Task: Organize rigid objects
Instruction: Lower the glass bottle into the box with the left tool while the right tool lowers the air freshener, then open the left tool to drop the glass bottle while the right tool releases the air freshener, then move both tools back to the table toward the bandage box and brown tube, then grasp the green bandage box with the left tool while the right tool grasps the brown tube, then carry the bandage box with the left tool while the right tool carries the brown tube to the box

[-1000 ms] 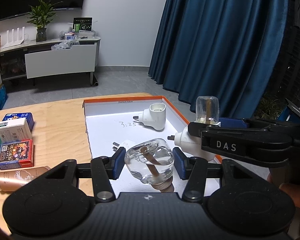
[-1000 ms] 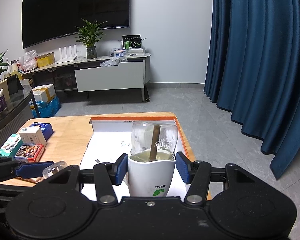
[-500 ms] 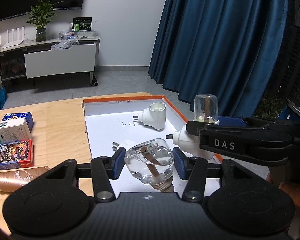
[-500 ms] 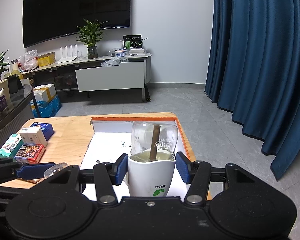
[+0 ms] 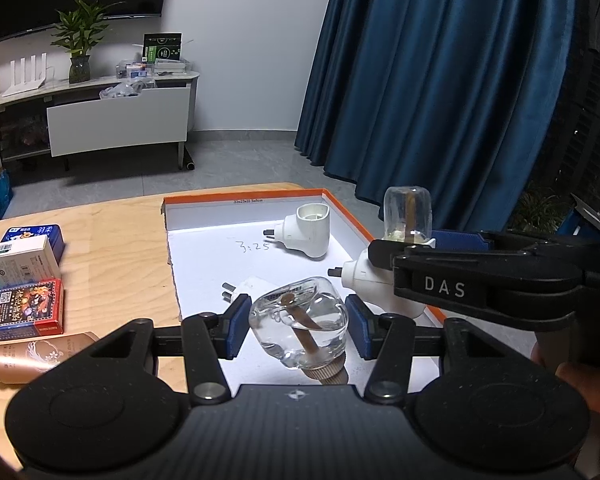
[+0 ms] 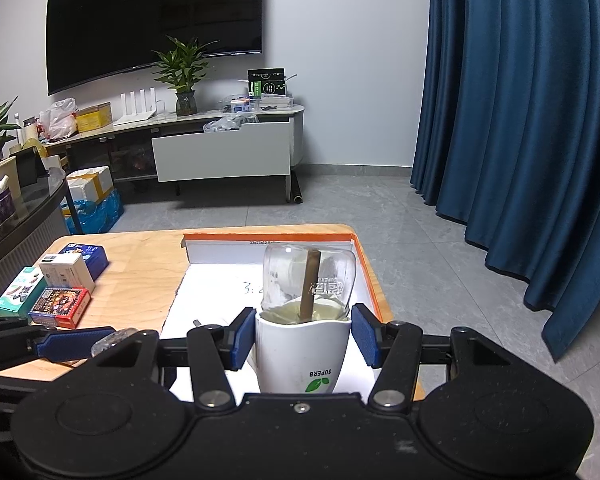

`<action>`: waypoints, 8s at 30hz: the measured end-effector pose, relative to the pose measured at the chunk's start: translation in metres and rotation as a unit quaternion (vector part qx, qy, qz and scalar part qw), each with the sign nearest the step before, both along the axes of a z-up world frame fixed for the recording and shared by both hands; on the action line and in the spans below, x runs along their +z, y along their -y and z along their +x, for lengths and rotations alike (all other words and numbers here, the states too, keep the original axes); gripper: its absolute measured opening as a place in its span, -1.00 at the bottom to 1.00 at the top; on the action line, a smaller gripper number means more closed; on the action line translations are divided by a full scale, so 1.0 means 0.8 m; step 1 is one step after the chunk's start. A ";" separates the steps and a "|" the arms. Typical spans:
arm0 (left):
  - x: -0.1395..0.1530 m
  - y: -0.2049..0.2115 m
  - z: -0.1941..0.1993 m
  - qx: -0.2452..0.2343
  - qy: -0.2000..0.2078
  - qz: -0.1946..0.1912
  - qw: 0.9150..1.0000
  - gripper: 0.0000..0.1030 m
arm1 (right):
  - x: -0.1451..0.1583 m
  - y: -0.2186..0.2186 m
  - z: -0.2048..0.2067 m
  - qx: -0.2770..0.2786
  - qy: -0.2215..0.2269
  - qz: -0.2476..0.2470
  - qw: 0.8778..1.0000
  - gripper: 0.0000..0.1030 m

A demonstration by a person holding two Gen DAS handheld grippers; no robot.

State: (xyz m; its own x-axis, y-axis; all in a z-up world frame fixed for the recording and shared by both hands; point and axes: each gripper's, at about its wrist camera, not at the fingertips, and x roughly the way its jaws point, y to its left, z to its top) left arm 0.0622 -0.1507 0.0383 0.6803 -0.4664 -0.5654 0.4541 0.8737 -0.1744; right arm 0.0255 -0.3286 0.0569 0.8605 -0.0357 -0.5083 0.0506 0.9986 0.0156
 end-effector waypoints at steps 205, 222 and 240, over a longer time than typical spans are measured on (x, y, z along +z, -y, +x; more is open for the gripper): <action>-0.075 -0.293 0.152 0.215 -0.076 0.093 0.969 0.39 | -0.041 -0.294 0.086 0.411 -0.106 -0.087 0.901 0.74; -0.042 -0.314 0.067 0.244 -0.057 0.036 0.967 0.39 | -0.079 -0.308 0.153 0.357 -0.166 -0.045 0.918 -0.10; -0.024 -0.271 0.029 0.243 -0.041 0.003 0.969 0.39 | -0.035 -0.265 0.103 0.244 -0.059 -0.001 0.968 -0.17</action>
